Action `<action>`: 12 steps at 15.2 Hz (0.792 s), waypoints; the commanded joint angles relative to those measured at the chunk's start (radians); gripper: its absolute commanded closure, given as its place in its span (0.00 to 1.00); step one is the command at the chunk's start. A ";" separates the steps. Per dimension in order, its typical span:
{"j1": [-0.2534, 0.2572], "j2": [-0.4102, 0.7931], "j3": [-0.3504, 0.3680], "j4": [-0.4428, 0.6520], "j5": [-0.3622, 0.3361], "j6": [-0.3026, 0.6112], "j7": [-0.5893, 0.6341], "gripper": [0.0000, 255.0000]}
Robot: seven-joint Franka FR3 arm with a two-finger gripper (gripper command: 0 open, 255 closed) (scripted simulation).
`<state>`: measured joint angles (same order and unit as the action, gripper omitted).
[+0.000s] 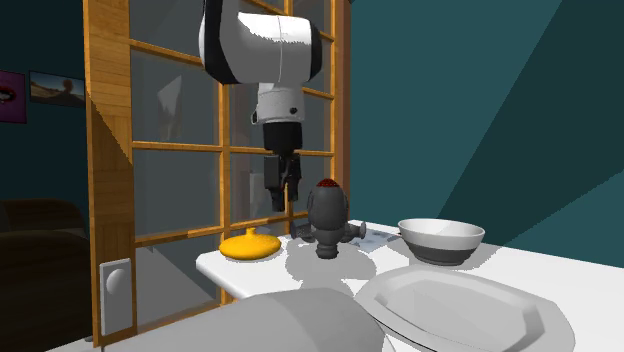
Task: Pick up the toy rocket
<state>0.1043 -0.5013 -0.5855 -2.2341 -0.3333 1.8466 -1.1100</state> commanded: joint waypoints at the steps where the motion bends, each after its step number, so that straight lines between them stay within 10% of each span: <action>1: 0.033 0.076 -0.067 0.068 0.015 0.026 -0.123 0.00; 7: 0.131 0.340 -0.255 0.269 0.167 0.094 -0.491 0.00; 12: 0.126 0.354 -0.261 0.211 0.175 0.162 -0.495 0.00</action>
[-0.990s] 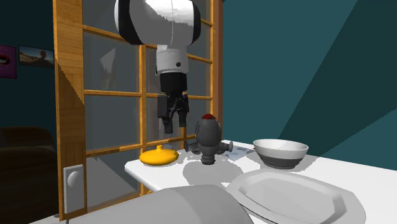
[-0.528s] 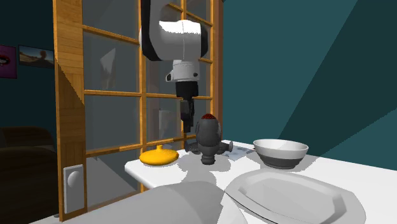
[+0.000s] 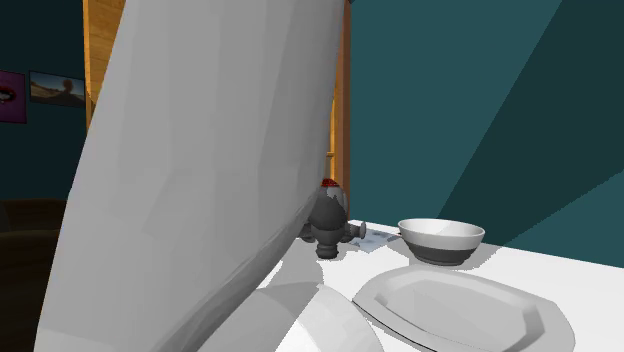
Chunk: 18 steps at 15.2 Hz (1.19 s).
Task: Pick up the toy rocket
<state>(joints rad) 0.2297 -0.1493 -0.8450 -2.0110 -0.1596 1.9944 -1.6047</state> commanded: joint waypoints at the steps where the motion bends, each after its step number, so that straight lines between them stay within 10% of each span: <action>1: 0.000 0.006 -0.003 -0.023 0.003 0.028 -0.002 0.00; 4: 0.000 0.012 -0.007 -0.040 0.006 0.049 -0.004 0.00; 5: 0.000 0.014 -0.007 -0.038 0.008 0.049 -0.005 1.00; 18: 0.001 -0.003 0.002 0.004 -0.001 -0.005 0.001 1.00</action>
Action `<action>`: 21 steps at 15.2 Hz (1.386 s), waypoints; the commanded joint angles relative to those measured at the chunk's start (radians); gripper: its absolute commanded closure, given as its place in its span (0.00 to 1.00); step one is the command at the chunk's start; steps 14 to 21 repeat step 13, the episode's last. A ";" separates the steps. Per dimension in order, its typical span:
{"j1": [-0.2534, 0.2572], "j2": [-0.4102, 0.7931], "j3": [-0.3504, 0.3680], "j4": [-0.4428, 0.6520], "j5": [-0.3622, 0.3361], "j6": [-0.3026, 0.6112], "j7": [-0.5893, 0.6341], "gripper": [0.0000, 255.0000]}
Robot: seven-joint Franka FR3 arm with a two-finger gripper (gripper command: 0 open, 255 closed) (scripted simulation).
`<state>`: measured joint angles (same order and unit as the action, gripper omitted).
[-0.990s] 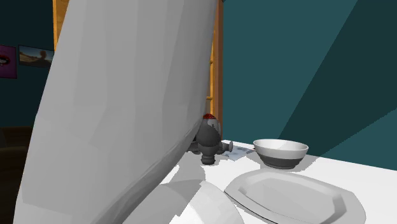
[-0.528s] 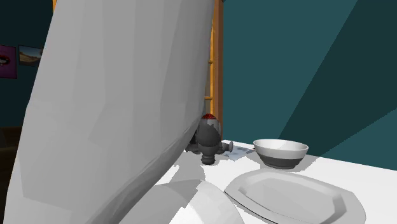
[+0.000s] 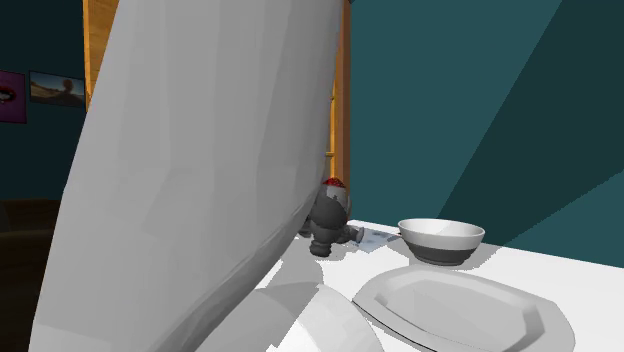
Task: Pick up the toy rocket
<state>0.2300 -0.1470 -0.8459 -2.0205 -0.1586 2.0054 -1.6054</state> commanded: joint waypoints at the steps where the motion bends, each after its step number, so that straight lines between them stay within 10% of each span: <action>1: 0.001 -0.008 0.005 0.025 -0.004 -0.030 0.002 1.00; 21: 0.005 -0.019 0.018 0.153 -0.005 -0.166 0.000 1.00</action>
